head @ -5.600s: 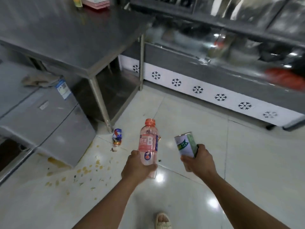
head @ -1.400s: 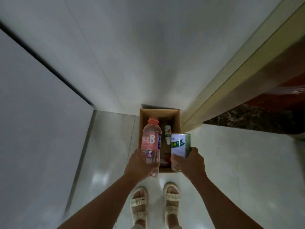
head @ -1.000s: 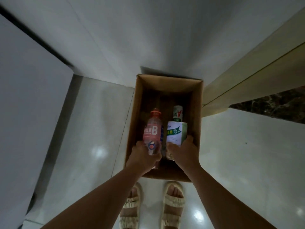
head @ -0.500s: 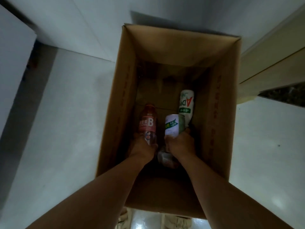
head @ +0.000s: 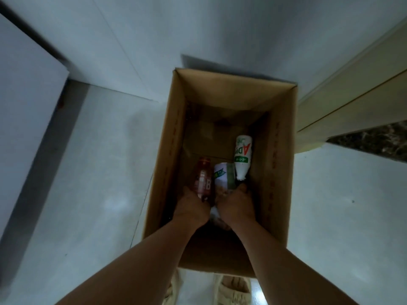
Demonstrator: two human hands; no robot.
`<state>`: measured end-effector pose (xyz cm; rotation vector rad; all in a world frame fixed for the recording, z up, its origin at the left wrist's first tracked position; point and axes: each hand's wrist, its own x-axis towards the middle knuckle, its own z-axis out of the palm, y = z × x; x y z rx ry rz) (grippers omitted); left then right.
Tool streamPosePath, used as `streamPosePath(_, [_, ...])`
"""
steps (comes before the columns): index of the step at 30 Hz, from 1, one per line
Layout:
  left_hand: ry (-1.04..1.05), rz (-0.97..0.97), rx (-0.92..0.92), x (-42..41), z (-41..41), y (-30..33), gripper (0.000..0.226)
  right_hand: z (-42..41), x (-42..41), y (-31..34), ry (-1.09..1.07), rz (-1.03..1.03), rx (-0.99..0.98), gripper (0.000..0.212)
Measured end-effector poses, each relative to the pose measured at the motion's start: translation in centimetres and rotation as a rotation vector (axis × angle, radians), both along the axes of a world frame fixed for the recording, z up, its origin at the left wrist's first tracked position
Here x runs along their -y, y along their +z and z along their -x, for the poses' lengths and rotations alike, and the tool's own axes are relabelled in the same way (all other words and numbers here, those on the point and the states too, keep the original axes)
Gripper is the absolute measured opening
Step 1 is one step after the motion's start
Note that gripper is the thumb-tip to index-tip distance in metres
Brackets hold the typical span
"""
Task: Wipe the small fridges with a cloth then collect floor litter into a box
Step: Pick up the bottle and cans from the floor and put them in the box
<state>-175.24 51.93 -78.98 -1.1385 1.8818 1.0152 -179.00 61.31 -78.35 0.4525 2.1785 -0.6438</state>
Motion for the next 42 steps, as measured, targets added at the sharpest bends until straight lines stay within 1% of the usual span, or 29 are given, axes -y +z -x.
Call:
streamPosePath(3, [-0.065, 0.031, -0.010, 0.2, 0.7, 5.7, 0.065, -0.3, 0.2, 5.8, 0.112, -0.030, -0.044, 0.072])
streamPosePath(6, [-0.118, 0.026, -0.037, 0.8, 0.9, 12.4, 0.052, -1.0, 0.6, 12.5, 0.118, -0.023, -0.091, 0.061])
streamPosePath(8, [-0.161, 0.033, -0.081, 1.6, 0.9, 17.0, 0.045, -1.5, 0.8, 17.2, 0.124, -0.023, -0.130, 0.060])
streamPosePath(10, [-0.202, 0.047, -0.120, 2.5, 0.8, 21.4, 0.041, -1.8, 1.0, 21.8, 0.139, -0.047, -0.162, 0.060])
streamPosePath(13, [-0.247, 0.038, -0.161, 3.4, 0.2, 27.9, 0.042, -2.3, 1.1, 28.6, 0.158, -0.068, -0.234, 0.056])
streamPosePath(15, [-0.233, 0.007, -0.183, 3.9, -0.4, 32.1, 0.042, -2.8, 1.1, 32.7, 0.173, -0.069, -0.258, 0.057])
streamPosePath(19, [-0.203, -0.009, -0.283, 4.6, -2.0, 39.3, 0.032, -4.1, 1.1, 39.6, 0.160, -0.043, -0.299, 0.053])
streamPosePath(21, [-0.165, -0.048, -0.329, 4.7, -3.2, 42.3, 0.033, -4.8, 0.8, 42.4, 0.158, -0.038, -0.329, 0.054])
streamPosePath(23, [-0.121, -0.068, -0.370, 4.7, -4.7, 45.1, 0.040, -5.8, 0.4, 44.9, 0.146, -0.019, -0.340, 0.060])
streamPosePath(26, [-0.079, -0.046, -0.444, 4.2, -7.5, 49.0, 0.048, -7.8, -0.6, 48.1, 0.184, 0.013, -0.361, 0.065])
streamPosePath(31, [-0.017, -0.012, -0.533, 2.3, -13.6, 54.7, 0.054, -12.3, -3.4, 52.6, 0.284, 0.113, -0.426, 0.061])
streamPosePath(33, [0.049, -0.018, -0.564, 1.1, -16.7, 56.9, 0.060, -14.3, -4.9, 54.6, 0.341, 0.139, -0.452, 0.063])
streamPosePath(37, [0.206, -0.032, -0.594, -1.0, -22.9, 60.8, 0.065, -18.3, -7.2, 58.6, 0.392, 0.167, -0.439, 0.076])
streamPosePath(42, [0.288, 0.013, -0.600, -2.4, -29.4, 64.8, 0.066, -22.8, -7.6, 63.0, 0.489, 0.203, -0.429, 0.075])
